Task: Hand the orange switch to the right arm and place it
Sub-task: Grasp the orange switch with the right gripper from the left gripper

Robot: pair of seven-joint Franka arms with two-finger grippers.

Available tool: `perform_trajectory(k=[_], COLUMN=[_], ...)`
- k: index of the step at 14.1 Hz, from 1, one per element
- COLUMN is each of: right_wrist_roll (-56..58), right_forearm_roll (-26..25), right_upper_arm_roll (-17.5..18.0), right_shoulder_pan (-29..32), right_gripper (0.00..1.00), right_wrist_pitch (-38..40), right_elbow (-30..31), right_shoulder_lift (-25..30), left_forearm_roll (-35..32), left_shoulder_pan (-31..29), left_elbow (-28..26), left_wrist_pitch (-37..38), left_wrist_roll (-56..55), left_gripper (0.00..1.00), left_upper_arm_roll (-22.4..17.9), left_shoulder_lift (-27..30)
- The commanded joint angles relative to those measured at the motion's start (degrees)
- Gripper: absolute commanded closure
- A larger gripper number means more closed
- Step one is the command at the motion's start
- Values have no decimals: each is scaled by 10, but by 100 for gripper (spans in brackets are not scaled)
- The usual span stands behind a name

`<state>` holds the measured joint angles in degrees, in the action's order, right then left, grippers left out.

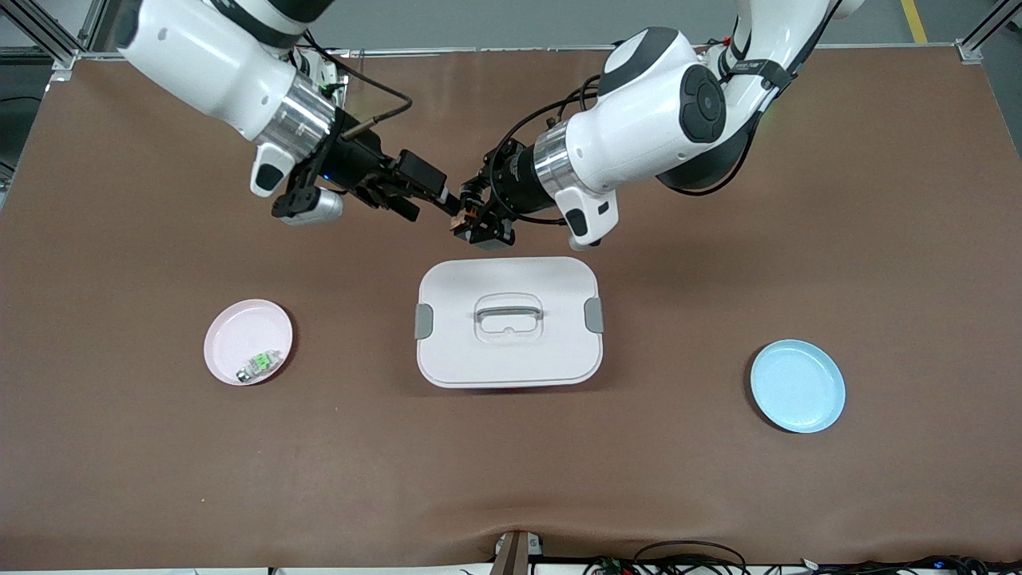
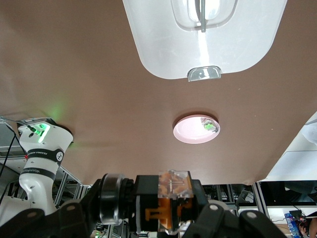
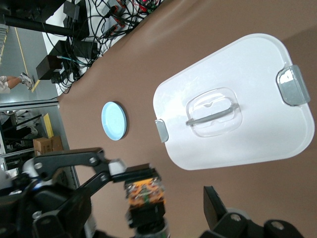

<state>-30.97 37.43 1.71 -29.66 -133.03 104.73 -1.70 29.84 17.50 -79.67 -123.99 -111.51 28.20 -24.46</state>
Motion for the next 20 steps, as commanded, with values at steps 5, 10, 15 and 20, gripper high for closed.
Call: perform_trajectory(k=[5, 10, 15, 20], right_wrist_roll=[15, 11, 12, 12], right_forearm_roll=[11, 12, 11, 11], right_upper_arm_roll=[-6, -6, -6, -6], right_shoulder_pan=[-44, -46, -47, -51], right_gripper=[0, 0, 38, 91], right_wrist_pitch=[-65, -66, -67, -67], right_elbow=[44, 44, 44, 45], right_shoulder_lift=[7, 7, 7, 7], left_forearm_roll=[-11, -11, -17, -17], left_shoulder_pan=[1, 0, 1, 1], left_elbow=[0, 0, 0, 0], left_wrist_pitch=[-6, -6, -6, -6], left_wrist_roll=[-11, -11, -11, -11], left_gripper=[64, 64, 64, 64], left_upper_arm_roll=[-3, -3, -3, -3], left_shoulder_lift=[4, 4, 4, 4])
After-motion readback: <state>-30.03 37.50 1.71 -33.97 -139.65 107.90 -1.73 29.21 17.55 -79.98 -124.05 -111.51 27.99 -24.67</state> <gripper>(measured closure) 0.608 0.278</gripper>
